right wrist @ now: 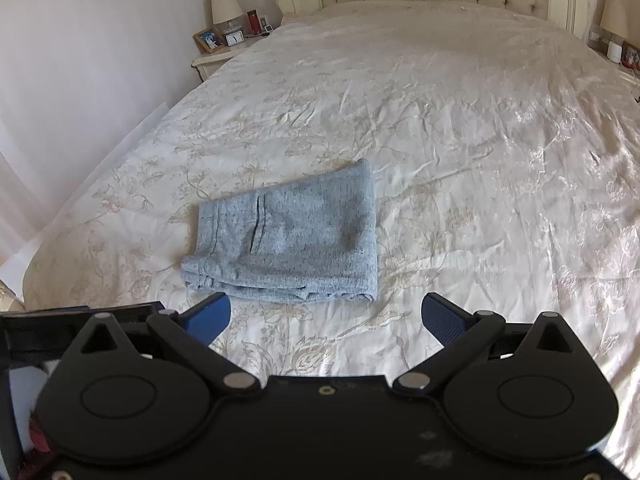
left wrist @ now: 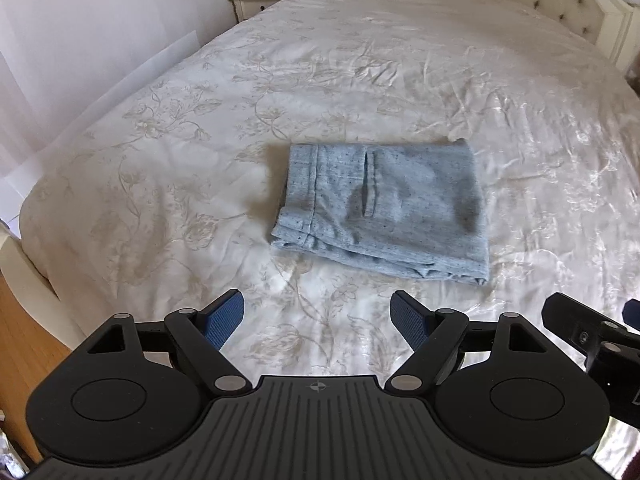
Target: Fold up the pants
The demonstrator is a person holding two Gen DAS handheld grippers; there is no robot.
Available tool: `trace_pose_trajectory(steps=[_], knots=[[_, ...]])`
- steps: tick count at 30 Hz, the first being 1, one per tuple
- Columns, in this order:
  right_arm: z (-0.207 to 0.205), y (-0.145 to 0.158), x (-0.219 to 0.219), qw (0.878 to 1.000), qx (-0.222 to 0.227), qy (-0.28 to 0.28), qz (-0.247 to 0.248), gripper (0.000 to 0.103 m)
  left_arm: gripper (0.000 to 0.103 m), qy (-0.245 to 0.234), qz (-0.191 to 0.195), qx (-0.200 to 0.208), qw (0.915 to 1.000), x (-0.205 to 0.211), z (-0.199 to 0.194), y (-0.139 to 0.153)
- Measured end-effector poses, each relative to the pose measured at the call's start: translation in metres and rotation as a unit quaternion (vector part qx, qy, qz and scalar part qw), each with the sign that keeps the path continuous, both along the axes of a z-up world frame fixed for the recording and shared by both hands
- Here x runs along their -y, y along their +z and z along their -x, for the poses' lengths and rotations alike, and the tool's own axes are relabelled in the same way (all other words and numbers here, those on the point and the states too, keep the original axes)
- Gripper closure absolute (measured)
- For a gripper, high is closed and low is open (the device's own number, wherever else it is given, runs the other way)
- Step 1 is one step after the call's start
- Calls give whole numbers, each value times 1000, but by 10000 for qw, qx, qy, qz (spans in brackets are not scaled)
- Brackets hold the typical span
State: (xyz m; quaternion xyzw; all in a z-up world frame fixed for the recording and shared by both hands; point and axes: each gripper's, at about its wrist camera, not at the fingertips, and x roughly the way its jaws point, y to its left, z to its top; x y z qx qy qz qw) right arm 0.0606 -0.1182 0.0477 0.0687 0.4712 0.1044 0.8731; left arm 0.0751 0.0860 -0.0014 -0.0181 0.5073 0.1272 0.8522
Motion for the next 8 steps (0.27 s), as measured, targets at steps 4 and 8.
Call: trace_pose_trajectory(steps=[4, 8], knots=[[-2, -3, -3, 10000, -59, 5, 24, 0, 23, -44, 19, -90, 9999, -3, -6, -4], [-7, -7, -6, 9999, -152, -23, 0, 0, 23, -122, 52, -165, 9998, -4, -10, -9]])
